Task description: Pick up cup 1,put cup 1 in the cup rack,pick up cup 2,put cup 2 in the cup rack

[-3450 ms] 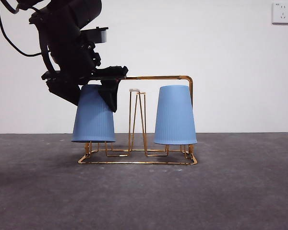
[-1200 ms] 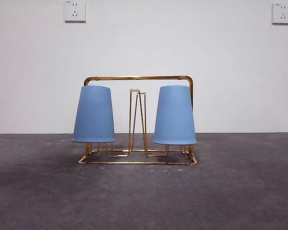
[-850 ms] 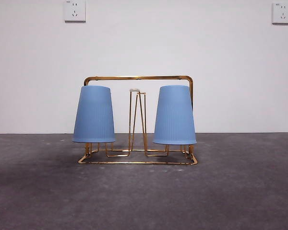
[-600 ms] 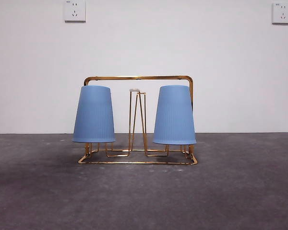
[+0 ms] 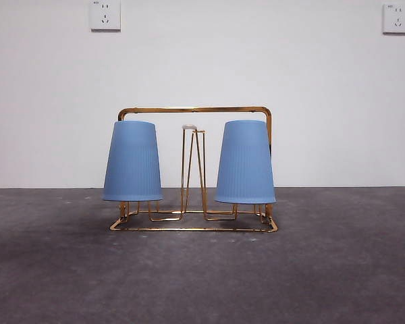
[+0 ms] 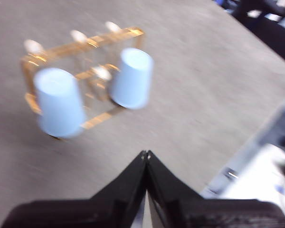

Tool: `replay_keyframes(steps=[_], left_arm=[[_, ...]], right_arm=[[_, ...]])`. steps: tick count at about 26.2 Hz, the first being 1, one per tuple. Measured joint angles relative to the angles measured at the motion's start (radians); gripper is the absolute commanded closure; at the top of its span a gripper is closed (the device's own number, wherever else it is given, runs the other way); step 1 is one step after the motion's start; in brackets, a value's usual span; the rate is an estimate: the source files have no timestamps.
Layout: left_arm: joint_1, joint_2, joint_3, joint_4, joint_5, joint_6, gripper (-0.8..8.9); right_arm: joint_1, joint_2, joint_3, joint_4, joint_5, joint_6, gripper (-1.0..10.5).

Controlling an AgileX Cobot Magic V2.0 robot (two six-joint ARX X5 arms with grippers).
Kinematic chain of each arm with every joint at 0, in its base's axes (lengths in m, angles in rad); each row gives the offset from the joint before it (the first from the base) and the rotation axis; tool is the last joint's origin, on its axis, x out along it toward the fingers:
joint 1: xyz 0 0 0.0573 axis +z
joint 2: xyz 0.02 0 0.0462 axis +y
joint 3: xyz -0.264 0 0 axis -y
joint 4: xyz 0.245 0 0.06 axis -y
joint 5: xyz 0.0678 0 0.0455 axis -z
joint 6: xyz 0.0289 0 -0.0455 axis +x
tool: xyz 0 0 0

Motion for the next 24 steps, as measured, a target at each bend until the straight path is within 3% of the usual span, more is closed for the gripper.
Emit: replay_keyframes(steps=[3,5,8,10,13,16,19,24], left_arm=[[0.0,0.0,0.0,0.095,-0.145,0.071,8.17],[0.025,-0.014,0.0,0.181,-0.172,0.127,8.17],[0.147,-0.067,-0.001,0.331,-0.128,0.259,8.17],[0.275,-0.135,-0.036,0.414,-0.016,0.336,8.17],[0.395,-0.222,-0.127,0.477,0.051,0.377,8.17],[0.474,-0.328,-0.267,0.576,-0.008,0.416,8.17],[0.512,-0.407,-0.451,0.683,-0.074,0.433,8.17],[0.526,-0.547,-0.78,0.802,-0.069,0.424,8.17]], right_arm=[[0.0,0.0,0.0,0.0,0.0,0.0,9.4],[0.0,0.0,0.0,0.0,0.0,0.0,9.4],[0.0,0.0,0.0,0.0,0.0,0.0,9.4],[0.0,0.0,0.0,0.0,0.0,0.0,9.4],[0.0,0.0,0.0,0.0,0.0,0.0,9.4],[0.0,0.0,0.0,0.0,0.0,0.0,9.4],[0.0,0.0,0.0,0.0,0.0,0.0,9.4],[0.0,0.0,0.0,0.0,0.0,0.0,9.4]])
